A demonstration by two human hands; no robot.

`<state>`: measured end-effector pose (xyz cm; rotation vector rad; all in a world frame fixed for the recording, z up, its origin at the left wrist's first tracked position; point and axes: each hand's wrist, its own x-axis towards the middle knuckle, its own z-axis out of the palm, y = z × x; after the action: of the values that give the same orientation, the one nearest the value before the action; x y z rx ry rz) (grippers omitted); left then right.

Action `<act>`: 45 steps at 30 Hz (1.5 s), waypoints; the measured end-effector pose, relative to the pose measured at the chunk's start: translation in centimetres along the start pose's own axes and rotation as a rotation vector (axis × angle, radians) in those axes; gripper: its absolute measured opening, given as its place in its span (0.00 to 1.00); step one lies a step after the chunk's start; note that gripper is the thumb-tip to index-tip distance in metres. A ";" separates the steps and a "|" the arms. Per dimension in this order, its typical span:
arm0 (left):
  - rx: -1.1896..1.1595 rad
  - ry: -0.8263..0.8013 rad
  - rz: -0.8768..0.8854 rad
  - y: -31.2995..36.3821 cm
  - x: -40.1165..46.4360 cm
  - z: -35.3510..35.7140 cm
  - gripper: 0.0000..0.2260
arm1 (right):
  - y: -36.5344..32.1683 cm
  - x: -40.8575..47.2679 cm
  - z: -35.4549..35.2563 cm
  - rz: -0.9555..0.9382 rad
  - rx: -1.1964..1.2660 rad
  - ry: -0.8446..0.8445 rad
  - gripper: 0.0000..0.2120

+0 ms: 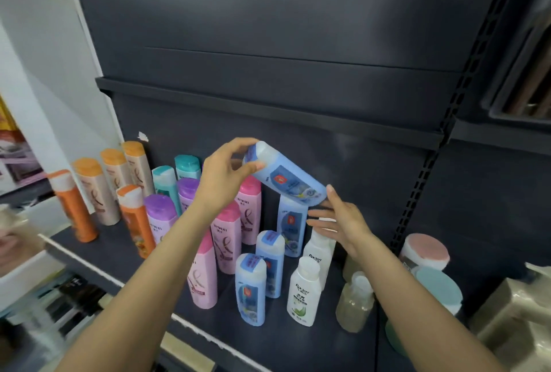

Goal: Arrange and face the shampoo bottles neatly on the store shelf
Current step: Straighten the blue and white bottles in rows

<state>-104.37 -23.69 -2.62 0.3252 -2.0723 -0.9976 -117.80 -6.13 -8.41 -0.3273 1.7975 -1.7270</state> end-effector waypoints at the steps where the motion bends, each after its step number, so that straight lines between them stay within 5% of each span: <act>1: -0.068 -0.003 -0.017 0.2 -0.3 -0.1 0.13 | 0.0 -0.3 -0.1 0.004 0.118 -0.016 0.23; 5: -0.265 -0.019 -0.090 0.9 -1.2 -0.1 0.14 | -0.4 -1.8 -0.6 -0.014 0.467 -0.032 0.21; 19: -0.455 0.038 -0.329 0.9 -5.3 4.2 0.17 | 1.8 -5.4 -0.6 -0.103 0.751 0.185 0.10; 28: -0.727 0.080 -0.511 0.8 -7.0 5.1 0.16 | 2.2 -6.5 -1.7 -0.281 0.701 0.113 0.16; 45: -0.819 0.090 -0.435 0.5 -7.2 5.2 0.13 | 2.0 -7.0 -2.1 -0.456 0.556 0.048 0.19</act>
<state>-103.52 -16.75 -8.13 0.3767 -1.3708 -1.9421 -113.10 -0.23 -8.67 -0.4802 1.2513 -2.4798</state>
